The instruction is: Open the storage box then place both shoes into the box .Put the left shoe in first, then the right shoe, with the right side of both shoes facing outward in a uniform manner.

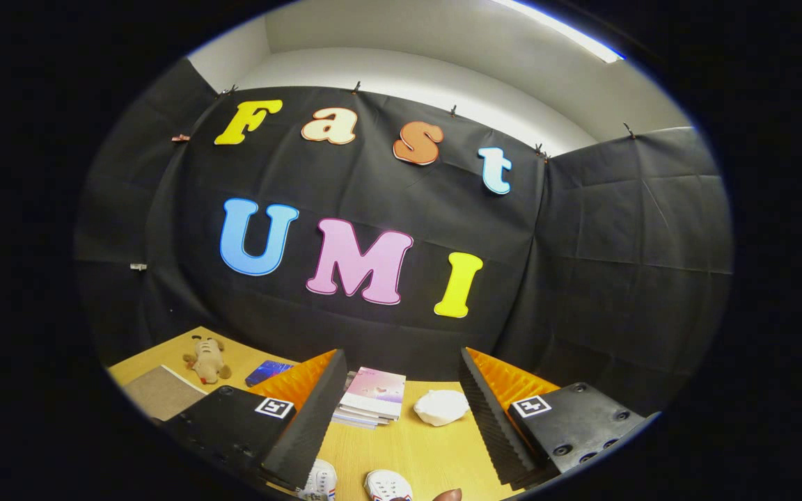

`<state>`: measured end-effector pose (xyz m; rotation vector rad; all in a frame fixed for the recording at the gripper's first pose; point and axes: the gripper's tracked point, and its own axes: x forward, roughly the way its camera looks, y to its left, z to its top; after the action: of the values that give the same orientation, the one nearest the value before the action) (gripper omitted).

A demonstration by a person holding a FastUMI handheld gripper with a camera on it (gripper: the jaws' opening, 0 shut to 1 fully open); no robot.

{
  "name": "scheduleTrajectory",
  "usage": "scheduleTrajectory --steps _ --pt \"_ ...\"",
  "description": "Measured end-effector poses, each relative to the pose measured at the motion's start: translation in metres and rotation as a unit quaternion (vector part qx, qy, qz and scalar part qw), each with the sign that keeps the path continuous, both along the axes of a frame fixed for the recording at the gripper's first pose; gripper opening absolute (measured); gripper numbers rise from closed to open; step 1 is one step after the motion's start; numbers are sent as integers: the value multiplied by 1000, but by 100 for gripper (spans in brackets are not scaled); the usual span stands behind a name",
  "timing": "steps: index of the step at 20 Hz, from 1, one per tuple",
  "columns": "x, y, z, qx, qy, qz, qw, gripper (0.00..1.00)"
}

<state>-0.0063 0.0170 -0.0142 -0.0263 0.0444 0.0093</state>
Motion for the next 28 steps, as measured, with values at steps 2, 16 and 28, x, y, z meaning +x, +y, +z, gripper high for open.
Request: scheduleTrajectory --steps 2,16,28 --pt "-1 4 0 6 2 4 1000 97" --pt "-48 176 -78 274 180 377 867 98" --pt "-105 271 -231 500 436 480 573 97"
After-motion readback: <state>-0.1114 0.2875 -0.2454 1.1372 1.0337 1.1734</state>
